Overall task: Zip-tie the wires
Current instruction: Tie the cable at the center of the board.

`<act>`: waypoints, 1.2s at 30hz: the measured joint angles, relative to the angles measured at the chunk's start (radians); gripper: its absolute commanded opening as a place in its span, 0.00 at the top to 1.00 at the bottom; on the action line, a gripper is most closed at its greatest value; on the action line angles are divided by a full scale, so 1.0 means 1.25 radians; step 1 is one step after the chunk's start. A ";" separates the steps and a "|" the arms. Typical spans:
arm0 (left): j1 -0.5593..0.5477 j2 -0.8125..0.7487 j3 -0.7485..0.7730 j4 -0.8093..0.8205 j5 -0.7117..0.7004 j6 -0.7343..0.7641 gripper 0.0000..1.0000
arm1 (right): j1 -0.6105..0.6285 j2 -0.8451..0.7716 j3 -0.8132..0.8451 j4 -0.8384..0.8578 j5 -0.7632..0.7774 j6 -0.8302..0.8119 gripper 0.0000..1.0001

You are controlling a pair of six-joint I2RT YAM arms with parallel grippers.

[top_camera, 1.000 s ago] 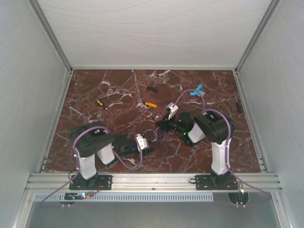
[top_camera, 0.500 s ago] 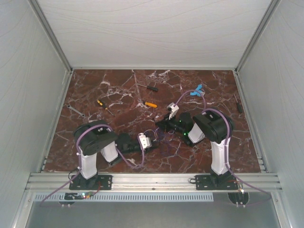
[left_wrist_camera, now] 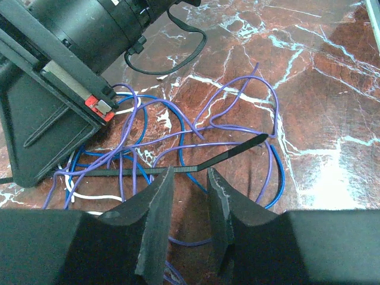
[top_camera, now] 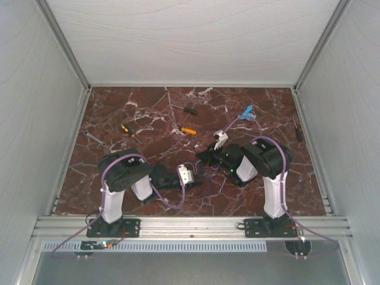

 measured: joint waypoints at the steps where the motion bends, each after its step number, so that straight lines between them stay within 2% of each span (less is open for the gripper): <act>1: 0.000 0.002 0.002 0.000 0.000 -0.001 0.70 | 0.001 0.000 0.000 0.001 0.005 0.004 1.00; 11: -0.017 0.012 0.014 0.001 0.000 -0.003 0.65 | 0.003 0.001 0.001 0.000 0.029 0.033 1.00; 14: -0.024 0.019 0.018 0.000 -0.001 -0.003 0.70 | 0.003 0.001 0.001 -0.002 0.030 0.039 1.00; 19: -0.031 0.020 0.024 0.000 -0.006 -0.005 0.90 | 0.003 0.001 0.003 -0.005 0.031 0.044 1.00; 25: -0.031 0.020 0.027 0.000 -0.013 -0.006 0.90 | 0.003 0.001 0.004 -0.005 0.030 0.049 1.00; 29: -0.031 0.020 0.027 0.000 -0.013 -0.007 1.00 | 0.003 0.001 0.003 -0.005 0.027 0.052 1.00; 36: 0.031 -0.006 0.018 0.001 0.040 -0.091 1.00 | 0.003 -0.005 -0.013 0.013 0.011 0.024 1.00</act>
